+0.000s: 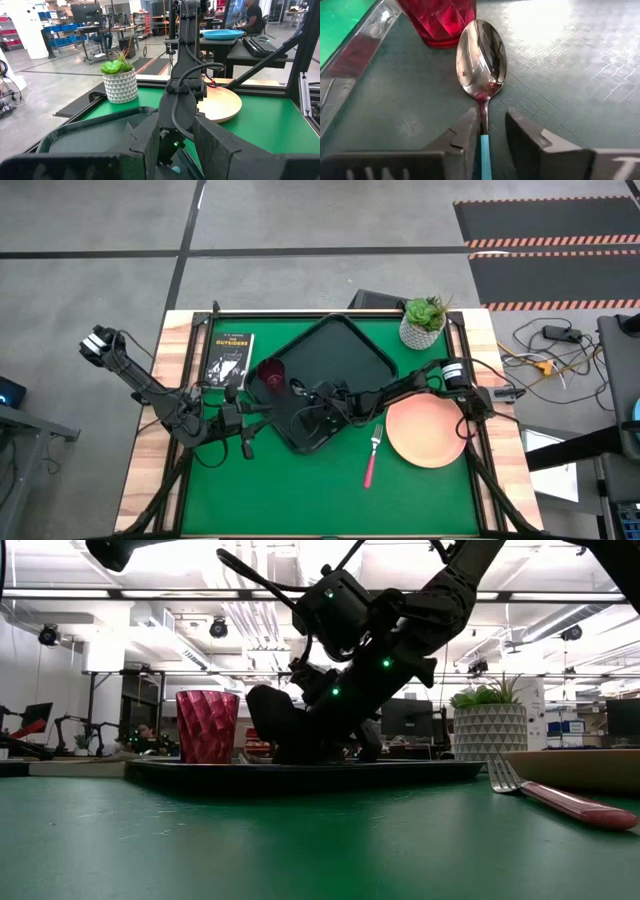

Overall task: Pick and place plate/cup/fork/spoon on tray
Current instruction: Put the blue spoon on the black serving tray to the bottom right of the red glass, then put the orange plate on the black serving tray to the right of the blue spoon

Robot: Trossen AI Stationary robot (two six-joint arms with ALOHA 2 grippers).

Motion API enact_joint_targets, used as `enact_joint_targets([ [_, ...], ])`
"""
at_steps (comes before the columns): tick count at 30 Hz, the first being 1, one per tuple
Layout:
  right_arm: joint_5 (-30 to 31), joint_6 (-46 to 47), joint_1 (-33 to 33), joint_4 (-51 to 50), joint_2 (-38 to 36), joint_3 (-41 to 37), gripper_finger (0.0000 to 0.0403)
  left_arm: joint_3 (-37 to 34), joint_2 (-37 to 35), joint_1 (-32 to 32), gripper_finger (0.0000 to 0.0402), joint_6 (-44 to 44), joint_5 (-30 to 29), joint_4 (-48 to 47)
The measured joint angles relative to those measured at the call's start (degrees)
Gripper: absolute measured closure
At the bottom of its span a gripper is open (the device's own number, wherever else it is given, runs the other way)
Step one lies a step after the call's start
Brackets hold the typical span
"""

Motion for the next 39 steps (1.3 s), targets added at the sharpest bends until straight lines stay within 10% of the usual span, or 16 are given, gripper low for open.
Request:
enact_joint_targets([
  [11, -2.01, -3.37, 1.94, -16.64, -11.77, -0.02, 0.0266, 0.0, -0.01, 0.0, 0.0302, 0.41, 0.0, 0.01],
  [22, -29.95, 13.04, 7.22, -60.77, -30.8, -2.64, 0.0245, 0.79, -0.43, 0.0, 0.0302, 4.44, 0.0, 0.44],
  [39, -31.51, 28.92, 21.53, -62.33, -32.22, -12.96, 0.0249, 0.7, -0.39, 0.0, 0.0302, 4.37, 0.0, 0.63],
])
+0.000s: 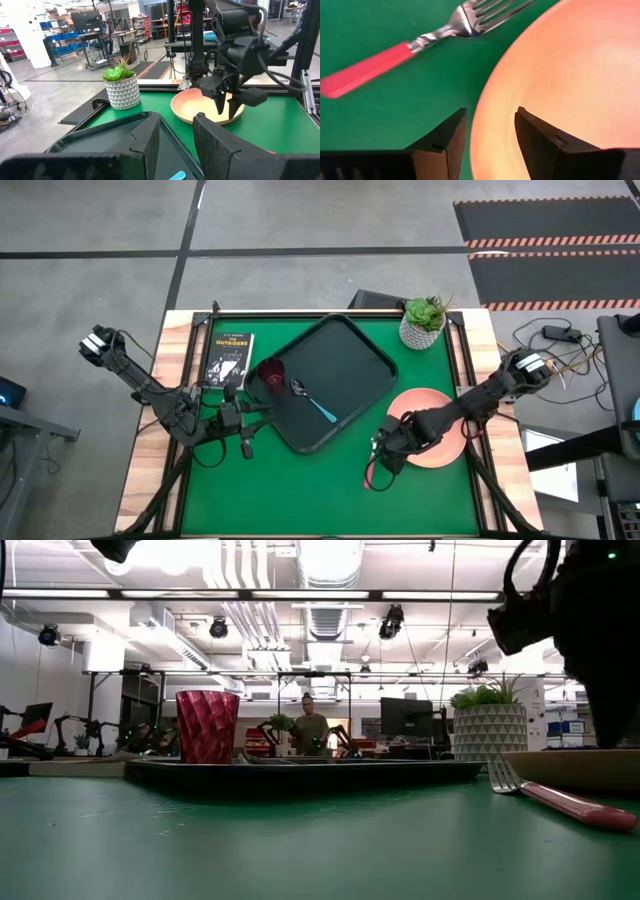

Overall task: Pick and place plate/cup/fork/spoon on tray
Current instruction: Put the orange plate on the black serving tray to the right of the blue spoon

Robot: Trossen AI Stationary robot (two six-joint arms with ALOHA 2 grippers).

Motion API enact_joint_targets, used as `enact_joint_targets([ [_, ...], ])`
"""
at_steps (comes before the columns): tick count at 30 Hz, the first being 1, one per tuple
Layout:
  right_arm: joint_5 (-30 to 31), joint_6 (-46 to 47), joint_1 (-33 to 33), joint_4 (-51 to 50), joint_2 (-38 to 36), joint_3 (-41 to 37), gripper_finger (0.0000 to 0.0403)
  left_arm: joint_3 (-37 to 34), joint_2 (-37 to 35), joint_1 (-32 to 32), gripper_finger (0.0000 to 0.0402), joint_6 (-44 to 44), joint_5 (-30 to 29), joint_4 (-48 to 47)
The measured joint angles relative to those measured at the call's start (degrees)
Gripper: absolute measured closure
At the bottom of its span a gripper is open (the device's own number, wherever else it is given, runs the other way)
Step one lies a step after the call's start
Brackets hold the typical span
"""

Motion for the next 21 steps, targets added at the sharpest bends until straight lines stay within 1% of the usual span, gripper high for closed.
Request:
enact_joint_targets([
  [6, 2.36, -0.57, 0.63, 0.62, 3.53, -0.07, 0.0264, -0.02, 0.0, 0.0, 0.0302, 0.02, 0.01, 0.6],
  [9, 2.62, -0.82, 0.63, 1.23, 4.82, -0.07, 0.0279, -0.18, 0.0, 0.0, 0.0302, 0.0, 0.0, 0.84],
  [12, 2.59, -0.1, 0.63, 1.35, 5.41, -0.04, 0.0305, -0.22, 0.0, 0.0, 0.0302, -0.02, 0.0, 0.85],
  [18, 2.52, 1.24, 0.79, 1.32, 5.33, -0.04, 0.0376, -0.21, 0.07, 0.0, 0.0302, 0.02, 0.0, 0.85],
  [19, 2.55, 1.52, 1.01, 1.01, 5.19, -0.06, 0.0384, -0.21, 0.07, 0.0, 0.0302, 0.02, 0.0, 0.85],
  [21, 2.18, 2.1, 1.51, 1.02, 5.06, -0.04, 0.0388, -0.22, 0.04, 0.0, 0.0302, 0.02, 0.0, 0.85],
])
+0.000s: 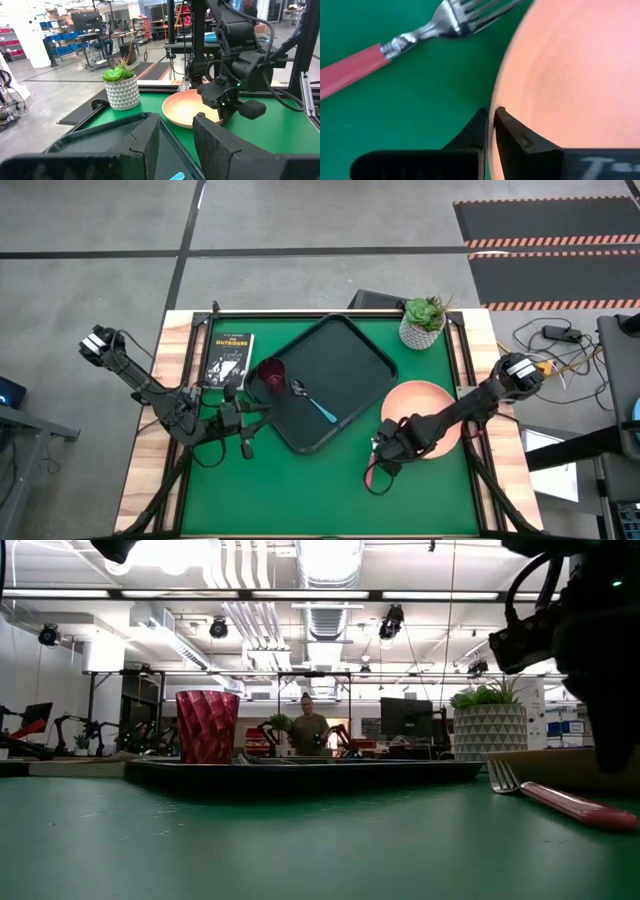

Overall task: Pick and place plate/cup/fork/spoon on tray
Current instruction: Put the orange plate on the black serving tray to the right of the blue spoon

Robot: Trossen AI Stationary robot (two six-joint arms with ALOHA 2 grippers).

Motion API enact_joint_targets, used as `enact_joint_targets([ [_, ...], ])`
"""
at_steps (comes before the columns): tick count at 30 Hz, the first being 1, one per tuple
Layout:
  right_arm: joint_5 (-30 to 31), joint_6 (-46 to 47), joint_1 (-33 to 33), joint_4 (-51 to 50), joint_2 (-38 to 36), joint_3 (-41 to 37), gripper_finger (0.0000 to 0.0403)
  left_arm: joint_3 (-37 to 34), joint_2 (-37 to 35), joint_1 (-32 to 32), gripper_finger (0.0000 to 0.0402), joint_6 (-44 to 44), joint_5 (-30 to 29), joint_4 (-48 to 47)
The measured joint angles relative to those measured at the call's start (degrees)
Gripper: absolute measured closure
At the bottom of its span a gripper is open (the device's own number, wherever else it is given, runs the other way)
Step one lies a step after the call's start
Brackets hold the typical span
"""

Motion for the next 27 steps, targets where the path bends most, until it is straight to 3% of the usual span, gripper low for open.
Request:
enact_joint_targets([
  [14, -2.58, -0.21, 5.54, -4.47, -5.9, 0.68, 0.0391, 0.32, -0.04, 0.0, 0.0302, 0.01, 0.02, 0.05],
  [21, -2.12, -2.85, 8.84, -16.0, -7.62, 8.8, 0.0395, 0.11, 0.07, 0.0, 0.0302, -0.07, 0.02, 1.13],
  [27, 2.35, -10.1, 9.48, -22.01, -7.07, 18.25, 0.0394, 0.02, 0.25, 0.0, 0.0302, -1.27, 0.0, 1.55],
])
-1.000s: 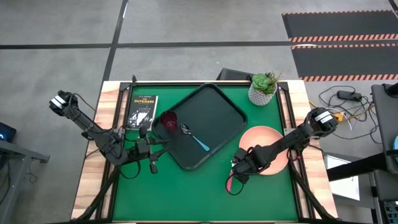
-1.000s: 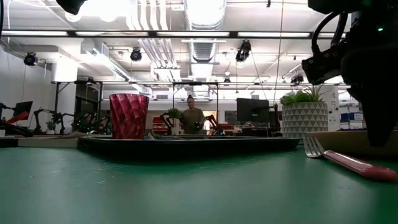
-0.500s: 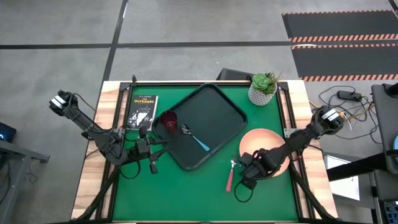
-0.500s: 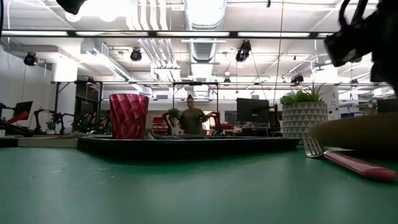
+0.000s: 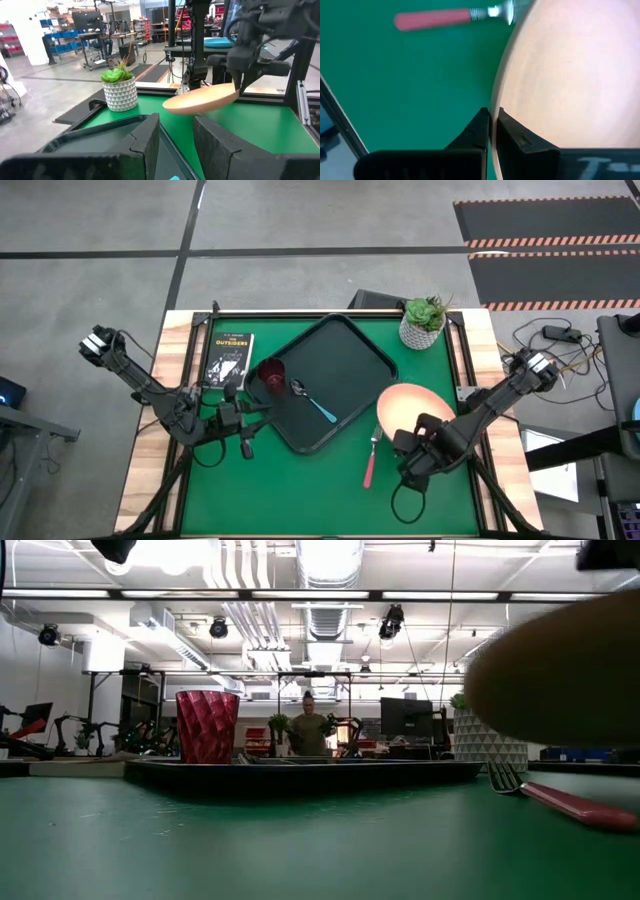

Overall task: Pick and place plate/cup/fork/spoon on tray
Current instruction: Put the orange plate on the black serving tray to the right of the blue spoon

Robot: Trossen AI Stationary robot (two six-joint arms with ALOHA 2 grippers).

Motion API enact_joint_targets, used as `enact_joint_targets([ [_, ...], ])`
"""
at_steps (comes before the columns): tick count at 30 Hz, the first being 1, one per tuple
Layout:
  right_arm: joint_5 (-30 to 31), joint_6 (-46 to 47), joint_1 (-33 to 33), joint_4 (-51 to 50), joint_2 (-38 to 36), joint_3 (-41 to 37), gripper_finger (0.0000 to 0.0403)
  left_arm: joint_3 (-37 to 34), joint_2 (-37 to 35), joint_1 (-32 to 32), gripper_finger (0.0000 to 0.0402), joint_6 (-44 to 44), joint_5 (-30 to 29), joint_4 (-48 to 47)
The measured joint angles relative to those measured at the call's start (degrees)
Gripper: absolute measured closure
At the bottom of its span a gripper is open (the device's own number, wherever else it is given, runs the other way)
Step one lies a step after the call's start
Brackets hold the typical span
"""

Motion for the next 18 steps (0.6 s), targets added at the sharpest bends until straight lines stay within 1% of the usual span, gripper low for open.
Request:
enact_joint_targets([
  [6, 8.41, -7.43, 0.0, -2.12, -0.03, 6.81, 0.0394, -0.2, 0.14, 0.0, 0.0302, -2.47, 0.02, -0.07],
  [12, 17.43, -16.93, -0.37, -0.82, 0.85, 9.16, 0.0394, -0.22, 0.14, 0.0, 0.0302, -3.31, 0.02, -0.07],
  [18, 19.52, -24.78, -2.77, 3.41, 2.34, 9.18, 0.0394, -0.22, 0.14, 0.0, 0.0302, -3.41, 0.02, -0.05],
])
